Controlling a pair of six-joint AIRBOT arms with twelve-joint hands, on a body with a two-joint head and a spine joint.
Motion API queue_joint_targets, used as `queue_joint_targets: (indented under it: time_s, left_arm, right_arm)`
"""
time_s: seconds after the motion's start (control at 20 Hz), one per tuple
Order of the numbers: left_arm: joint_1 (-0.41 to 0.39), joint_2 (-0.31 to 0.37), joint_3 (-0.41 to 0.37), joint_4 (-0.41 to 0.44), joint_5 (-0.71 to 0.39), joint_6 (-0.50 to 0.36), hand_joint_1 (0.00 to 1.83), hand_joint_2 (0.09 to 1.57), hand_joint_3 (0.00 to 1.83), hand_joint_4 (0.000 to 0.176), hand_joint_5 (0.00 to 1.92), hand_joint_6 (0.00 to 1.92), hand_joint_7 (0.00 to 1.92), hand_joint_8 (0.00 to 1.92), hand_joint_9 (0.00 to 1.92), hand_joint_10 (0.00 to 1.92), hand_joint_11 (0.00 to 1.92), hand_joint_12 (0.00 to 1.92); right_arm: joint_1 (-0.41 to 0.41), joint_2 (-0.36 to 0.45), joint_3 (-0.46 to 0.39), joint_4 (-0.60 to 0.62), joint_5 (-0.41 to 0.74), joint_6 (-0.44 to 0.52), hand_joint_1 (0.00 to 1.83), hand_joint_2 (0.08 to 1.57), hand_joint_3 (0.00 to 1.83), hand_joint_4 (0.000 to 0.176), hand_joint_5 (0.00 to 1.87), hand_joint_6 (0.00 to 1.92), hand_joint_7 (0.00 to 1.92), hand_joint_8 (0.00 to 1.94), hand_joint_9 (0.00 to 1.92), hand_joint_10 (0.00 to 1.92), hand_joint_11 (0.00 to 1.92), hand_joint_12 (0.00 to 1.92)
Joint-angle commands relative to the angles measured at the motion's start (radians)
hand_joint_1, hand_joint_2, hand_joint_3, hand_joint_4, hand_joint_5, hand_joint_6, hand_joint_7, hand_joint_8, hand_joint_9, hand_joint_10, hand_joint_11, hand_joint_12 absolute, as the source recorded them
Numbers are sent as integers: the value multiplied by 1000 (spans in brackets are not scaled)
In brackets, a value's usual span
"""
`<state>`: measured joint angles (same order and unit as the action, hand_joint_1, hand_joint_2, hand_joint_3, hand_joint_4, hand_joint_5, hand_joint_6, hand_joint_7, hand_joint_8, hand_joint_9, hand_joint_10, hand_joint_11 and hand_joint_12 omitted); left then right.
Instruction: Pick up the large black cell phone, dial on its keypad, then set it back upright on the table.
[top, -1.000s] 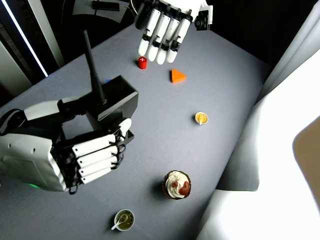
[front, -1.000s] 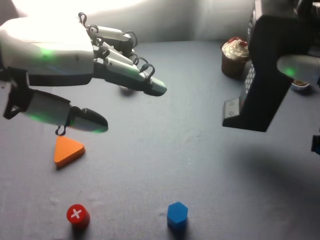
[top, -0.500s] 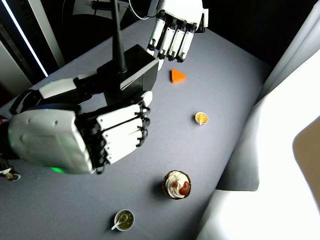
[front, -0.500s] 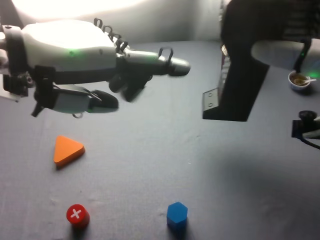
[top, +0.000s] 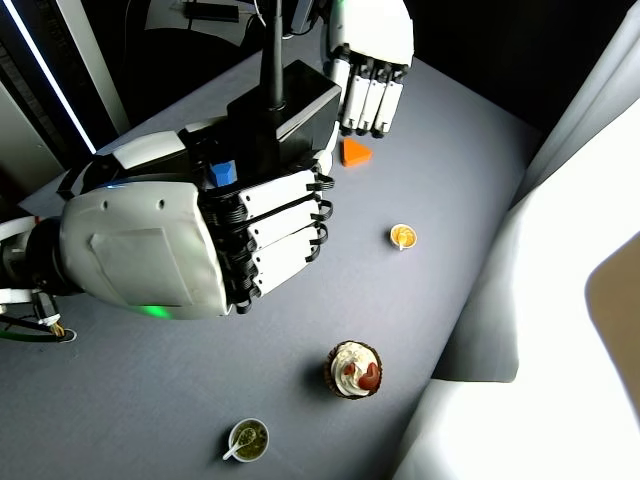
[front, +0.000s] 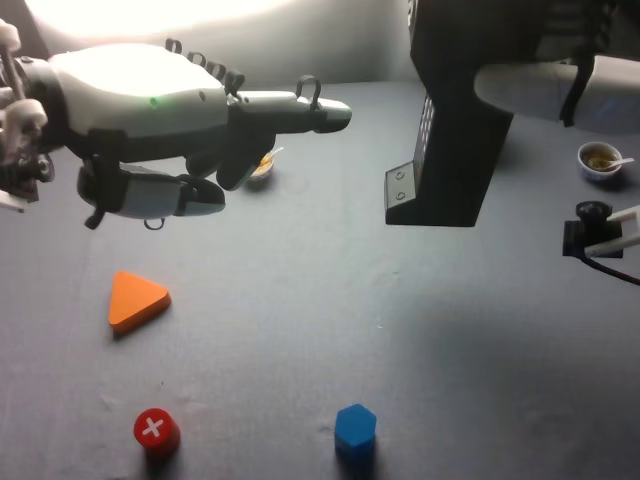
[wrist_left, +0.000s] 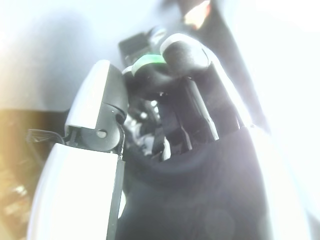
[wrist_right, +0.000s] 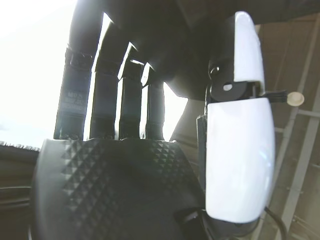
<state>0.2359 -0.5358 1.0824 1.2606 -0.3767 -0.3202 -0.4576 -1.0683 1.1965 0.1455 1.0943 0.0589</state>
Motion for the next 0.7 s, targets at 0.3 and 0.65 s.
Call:
queue_joint_targets:
  time_s: [0.3, 0.65]
  left_arm:
    - [-16, -35, -40, -99, -42, 31, 1286, 1323, 8, 136, 0, 0, 590, 1680, 683, 1921, 559, 1921]
    - [33, -67, -65, -231, -2, 137, 1279, 1334, 12, 122, 0, 0, 570, 1713, 721, 1921, 639, 1921]
  right_arm:
    - [21, 3, 8, 14, 146, 17, 1369, 1153, 1, 0, 915, 882, 847, 1255, 851, 1357, 907, 1265]
    - [24, -5, 15, 14, 147, 14, 1366, 1162, 1, 0, 921, 859, 825, 1313, 822, 1388, 894, 1250]
